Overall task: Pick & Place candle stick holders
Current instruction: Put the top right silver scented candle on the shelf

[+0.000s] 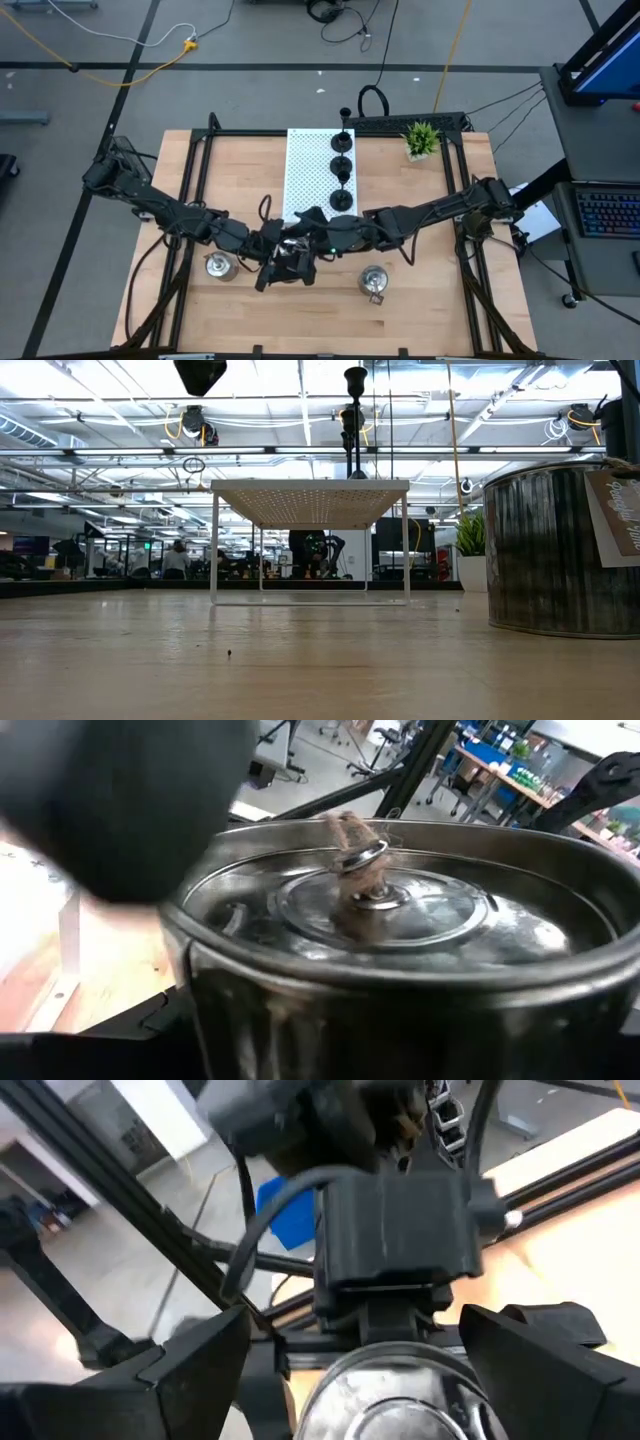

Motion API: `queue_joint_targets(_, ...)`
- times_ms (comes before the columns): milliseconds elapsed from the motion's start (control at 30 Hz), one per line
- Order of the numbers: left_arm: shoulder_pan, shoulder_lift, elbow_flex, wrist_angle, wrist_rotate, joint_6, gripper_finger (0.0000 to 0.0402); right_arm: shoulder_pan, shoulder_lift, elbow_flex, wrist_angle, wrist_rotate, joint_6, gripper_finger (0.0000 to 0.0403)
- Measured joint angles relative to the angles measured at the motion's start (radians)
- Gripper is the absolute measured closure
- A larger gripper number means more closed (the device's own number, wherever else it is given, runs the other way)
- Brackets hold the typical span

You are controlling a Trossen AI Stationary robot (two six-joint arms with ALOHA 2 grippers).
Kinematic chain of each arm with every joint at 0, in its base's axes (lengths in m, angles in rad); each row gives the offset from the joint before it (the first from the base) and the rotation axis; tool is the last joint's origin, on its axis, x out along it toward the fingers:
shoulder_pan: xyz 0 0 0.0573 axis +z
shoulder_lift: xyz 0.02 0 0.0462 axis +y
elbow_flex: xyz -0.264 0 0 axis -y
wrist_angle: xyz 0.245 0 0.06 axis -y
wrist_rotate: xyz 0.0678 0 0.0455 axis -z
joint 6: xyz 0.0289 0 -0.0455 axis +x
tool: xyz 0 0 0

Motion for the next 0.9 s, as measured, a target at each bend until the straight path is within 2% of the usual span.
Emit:
queue_joint_targets(133, 0.002, -0.014, 0.000, -0.020, -0.012, 0.012, 0.0053, 0.000, -0.001, 0.000, -0.001, 0.000, -0.007, 0.0051)
queue_joint_targets(333, 0.008, -0.079, 0.000, -0.103, -0.062, 0.036, 0.0053, 0.012, -0.005, 0.000, 0.001, 0.001, -0.129, 0.0050)
queue_joint_targets(600, 0.016, -0.215, 0.000, -0.255, -0.234, 0.132, 0.0053, 0.054, -0.026, 0.000, -0.013, 0.023, -0.350, 0.0049)
queue_joint_targets(667, 0.028, -0.248, 0.000, -0.290, -0.272, 0.157, 0.0053, 0.063, -0.029, 0.001, -0.031, 0.063, -0.348, 0.0050)
queue_joint_targets(767, 0.062, -0.285, 0.003, -0.296, -0.315, 0.189, 0.0053, 0.095, -0.053, -0.004, -0.148, 0.149, -0.345, 0.0049)
queue_joint_targets(900, 0.118, -0.311, 0.002, -0.314, -0.303, 0.236, 0.0053, 0.131, -0.097, -0.002, -0.262, 0.266, -0.307, 0.0047)
